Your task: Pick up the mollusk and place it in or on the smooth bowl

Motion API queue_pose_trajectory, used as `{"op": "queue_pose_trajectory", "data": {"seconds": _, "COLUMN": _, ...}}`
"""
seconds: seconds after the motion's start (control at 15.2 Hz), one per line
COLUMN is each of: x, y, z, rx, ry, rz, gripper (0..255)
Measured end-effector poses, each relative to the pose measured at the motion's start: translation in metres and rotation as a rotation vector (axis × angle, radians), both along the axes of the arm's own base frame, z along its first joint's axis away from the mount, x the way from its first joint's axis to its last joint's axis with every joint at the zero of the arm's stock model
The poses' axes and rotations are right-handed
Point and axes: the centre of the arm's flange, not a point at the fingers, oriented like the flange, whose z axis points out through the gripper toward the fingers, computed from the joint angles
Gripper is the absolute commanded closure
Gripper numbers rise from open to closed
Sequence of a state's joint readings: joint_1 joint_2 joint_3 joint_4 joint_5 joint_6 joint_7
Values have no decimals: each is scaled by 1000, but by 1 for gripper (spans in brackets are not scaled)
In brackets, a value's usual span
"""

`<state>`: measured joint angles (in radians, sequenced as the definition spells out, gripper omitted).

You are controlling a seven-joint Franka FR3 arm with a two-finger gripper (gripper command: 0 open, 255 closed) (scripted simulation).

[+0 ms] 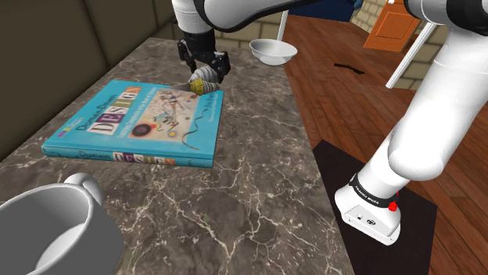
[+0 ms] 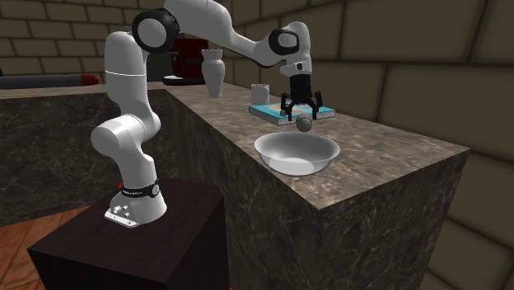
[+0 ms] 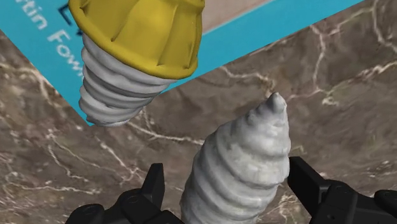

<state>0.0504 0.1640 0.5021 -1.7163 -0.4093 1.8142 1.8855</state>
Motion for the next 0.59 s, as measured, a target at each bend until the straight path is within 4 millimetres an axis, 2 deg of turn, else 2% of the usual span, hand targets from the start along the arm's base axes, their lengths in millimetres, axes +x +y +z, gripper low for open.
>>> {"op": "queue_pose_trajectory", "data": {"seconds": 0.2, "x": 0, "y": 0, "z": 0, "rx": 0, "ry": 0, "rz": 0, "gripper": 0}}
{"op": "queue_pose_trajectory", "data": {"seconds": 0.26, "x": 0, "y": 0, "z": 0, "rx": 0, "ry": 0, "rz": 0, "gripper": 255}}
{"op": "queue_pose_trajectory", "data": {"seconds": 0.59, "x": 0, "y": 1, "z": 1, "rx": 1, "ry": -1, "rz": 1, "gripper": 255}}
